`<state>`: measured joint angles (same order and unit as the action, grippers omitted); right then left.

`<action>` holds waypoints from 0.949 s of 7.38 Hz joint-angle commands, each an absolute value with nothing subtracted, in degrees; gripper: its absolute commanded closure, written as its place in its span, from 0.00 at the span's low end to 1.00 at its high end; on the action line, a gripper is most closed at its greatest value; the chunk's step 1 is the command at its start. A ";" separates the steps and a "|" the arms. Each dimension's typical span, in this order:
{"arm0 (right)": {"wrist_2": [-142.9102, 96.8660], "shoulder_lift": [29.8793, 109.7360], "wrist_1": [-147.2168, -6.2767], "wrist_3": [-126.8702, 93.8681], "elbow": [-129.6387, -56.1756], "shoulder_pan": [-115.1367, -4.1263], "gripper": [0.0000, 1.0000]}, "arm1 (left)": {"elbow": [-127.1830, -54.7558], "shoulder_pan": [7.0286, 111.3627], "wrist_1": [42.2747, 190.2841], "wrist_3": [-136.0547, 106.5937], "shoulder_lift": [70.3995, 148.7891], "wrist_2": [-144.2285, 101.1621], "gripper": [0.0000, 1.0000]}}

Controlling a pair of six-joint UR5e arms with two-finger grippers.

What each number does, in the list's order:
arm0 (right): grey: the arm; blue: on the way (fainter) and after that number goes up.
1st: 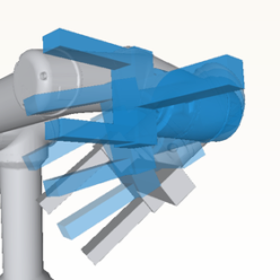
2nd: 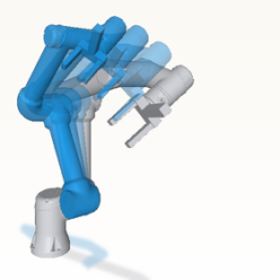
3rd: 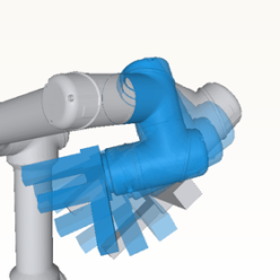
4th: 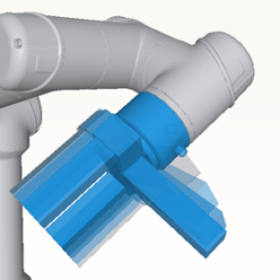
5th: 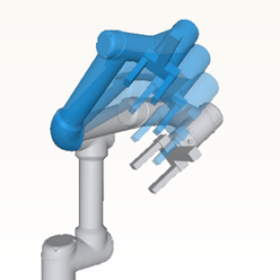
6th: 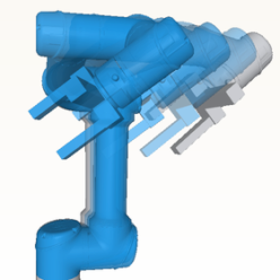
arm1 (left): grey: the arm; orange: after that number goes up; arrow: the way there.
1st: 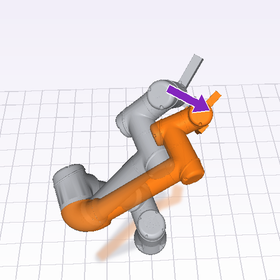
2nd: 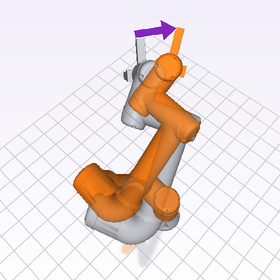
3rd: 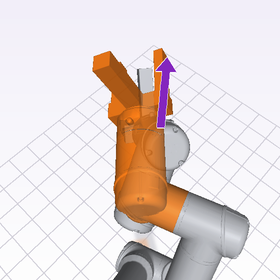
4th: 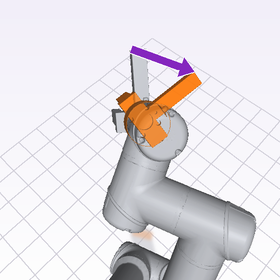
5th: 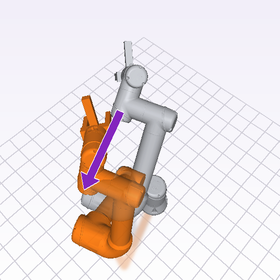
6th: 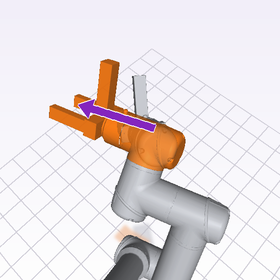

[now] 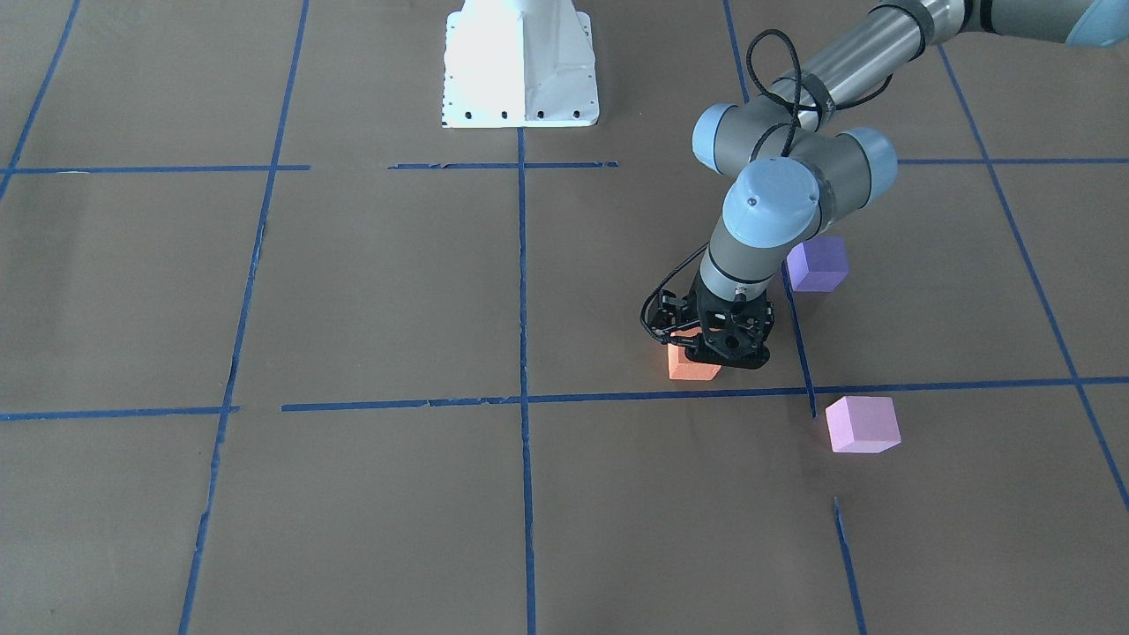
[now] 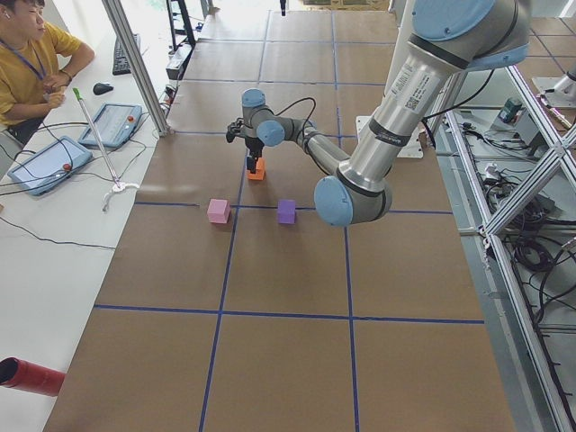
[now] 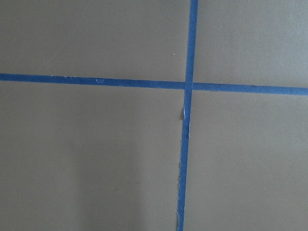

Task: Arrange blocks in a line
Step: 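Lower the left gripper and close it on the orange cube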

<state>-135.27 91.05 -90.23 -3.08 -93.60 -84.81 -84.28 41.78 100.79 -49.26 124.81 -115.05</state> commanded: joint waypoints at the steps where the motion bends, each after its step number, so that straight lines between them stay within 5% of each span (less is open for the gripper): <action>1: -135.26 91.05 -90.18 -3.08 -93.60 -84.81 0.00 | -83.24 41.66 102.12 -49.31 124.98 -115.05 0.02; 4: -135.26 91.05 -90.18 -3.08 -93.60 -84.81 0.00 | -82.00 41.66 103.54 -49.31 125.07 -114.87 0.22; 7: -135.26 91.05 -90.26 -3.08 -93.60 -84.81 0.00 | -83.66 41.92 103.27 -49.39 124.98 -114.87 0.64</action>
